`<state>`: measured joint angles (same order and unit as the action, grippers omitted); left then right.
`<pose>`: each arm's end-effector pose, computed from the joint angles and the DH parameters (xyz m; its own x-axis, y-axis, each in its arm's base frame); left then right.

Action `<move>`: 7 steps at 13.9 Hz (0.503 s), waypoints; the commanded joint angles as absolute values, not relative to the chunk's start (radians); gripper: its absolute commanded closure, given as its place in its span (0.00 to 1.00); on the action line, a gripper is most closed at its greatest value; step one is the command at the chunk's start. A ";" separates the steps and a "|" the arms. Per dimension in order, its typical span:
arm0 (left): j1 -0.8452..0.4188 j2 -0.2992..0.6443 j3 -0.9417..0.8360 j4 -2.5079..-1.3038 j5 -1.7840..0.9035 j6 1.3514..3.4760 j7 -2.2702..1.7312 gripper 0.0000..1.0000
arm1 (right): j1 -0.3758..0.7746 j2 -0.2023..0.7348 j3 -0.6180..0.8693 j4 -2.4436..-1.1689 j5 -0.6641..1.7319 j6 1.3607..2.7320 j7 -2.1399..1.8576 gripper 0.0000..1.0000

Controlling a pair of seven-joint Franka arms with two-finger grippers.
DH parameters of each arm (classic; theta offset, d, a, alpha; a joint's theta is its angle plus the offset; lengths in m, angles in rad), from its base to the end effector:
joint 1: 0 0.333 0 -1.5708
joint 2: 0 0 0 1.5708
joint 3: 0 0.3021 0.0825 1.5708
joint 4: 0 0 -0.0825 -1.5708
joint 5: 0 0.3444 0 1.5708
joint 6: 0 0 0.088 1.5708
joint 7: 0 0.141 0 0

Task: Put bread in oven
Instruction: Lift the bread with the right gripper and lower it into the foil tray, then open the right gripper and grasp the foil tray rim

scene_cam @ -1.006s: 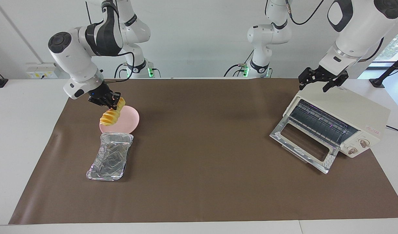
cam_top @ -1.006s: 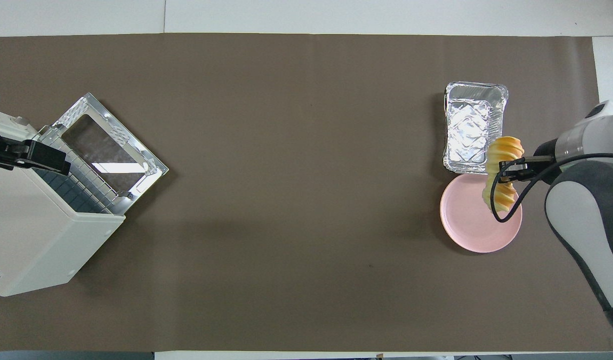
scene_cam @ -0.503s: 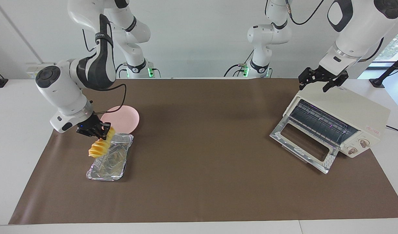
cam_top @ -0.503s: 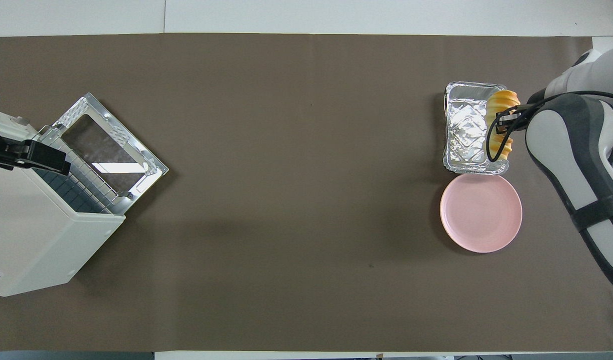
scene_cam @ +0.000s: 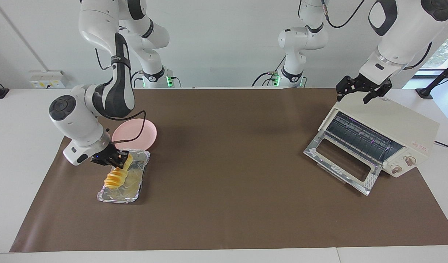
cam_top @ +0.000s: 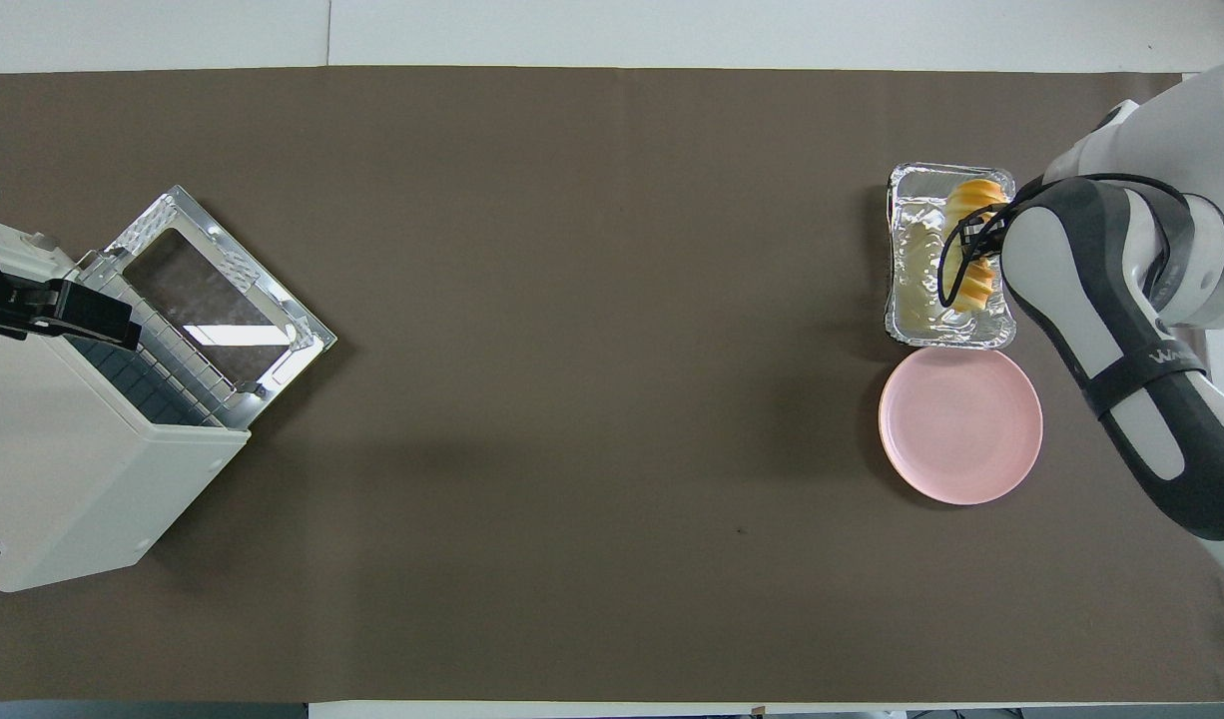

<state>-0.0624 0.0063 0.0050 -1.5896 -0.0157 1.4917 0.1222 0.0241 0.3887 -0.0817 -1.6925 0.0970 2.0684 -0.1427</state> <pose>0.5027 -0.0312 0.5590 0.9785 -0.1795 -0.1013 -0.1776 -0.9837 0.0282 0.6176 -0.0236 0.3437 0.9990 0.0443 -0.0044 0.0440 -0.9975 -0.0549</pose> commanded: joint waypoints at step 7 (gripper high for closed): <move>-0.049 -0.020 -0.006 -1.618 -0.009 1.508 0.137 0.00 | 0.026 0.376 -0.077 -1.835 0.114 2.224 -0.163 0.39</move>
<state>-0.0624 0.0063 0.0050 -1.5896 -0.0157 1.4917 0.1222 0.0249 0.3963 -0.0799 -1.8091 0.0974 2.2083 -0.1427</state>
